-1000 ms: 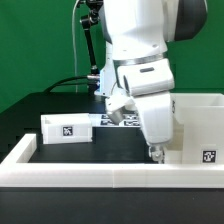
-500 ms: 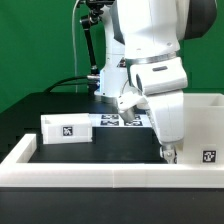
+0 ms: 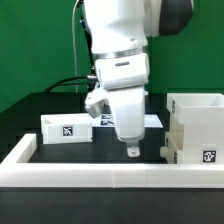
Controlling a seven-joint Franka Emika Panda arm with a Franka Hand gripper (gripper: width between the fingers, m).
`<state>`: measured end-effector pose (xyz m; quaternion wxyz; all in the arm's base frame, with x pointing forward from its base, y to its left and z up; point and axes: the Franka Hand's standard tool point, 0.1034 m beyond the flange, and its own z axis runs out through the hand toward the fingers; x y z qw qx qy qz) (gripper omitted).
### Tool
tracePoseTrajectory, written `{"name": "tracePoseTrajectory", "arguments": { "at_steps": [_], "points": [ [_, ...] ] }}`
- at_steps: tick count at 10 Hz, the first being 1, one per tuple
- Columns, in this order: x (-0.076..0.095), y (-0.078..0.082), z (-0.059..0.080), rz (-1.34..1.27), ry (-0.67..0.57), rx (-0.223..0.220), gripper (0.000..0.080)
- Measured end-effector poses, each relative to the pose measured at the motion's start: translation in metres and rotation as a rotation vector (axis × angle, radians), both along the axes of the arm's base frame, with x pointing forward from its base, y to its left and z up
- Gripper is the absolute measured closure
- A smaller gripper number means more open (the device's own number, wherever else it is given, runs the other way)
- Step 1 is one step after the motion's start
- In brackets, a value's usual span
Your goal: Assemble drawer
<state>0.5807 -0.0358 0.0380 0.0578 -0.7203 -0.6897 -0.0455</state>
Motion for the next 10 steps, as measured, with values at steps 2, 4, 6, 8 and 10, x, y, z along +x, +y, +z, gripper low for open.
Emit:
{"name": "tracePoseTrajectory", "arguments": {
  "at_steps": [2,4,6,8,10],
  "points": [
    [-0.020,-0.025,0.009,-0.031,-0.003,-0.011,0.0150],
    [-0.043,-0.047,0.014,-0.071,0.006,-0.021,0.0414],
    [-0.059,-0.067,0.024,-0.107,0.005,-0.033,0.0550],
    [-0.062,-0.071,0.026,-0.113,0.007,-0.035,0.0775],
    [-0.063,-0.070,0.024,-0.113,0.009,-0.034,0.0794]
  ]
}}
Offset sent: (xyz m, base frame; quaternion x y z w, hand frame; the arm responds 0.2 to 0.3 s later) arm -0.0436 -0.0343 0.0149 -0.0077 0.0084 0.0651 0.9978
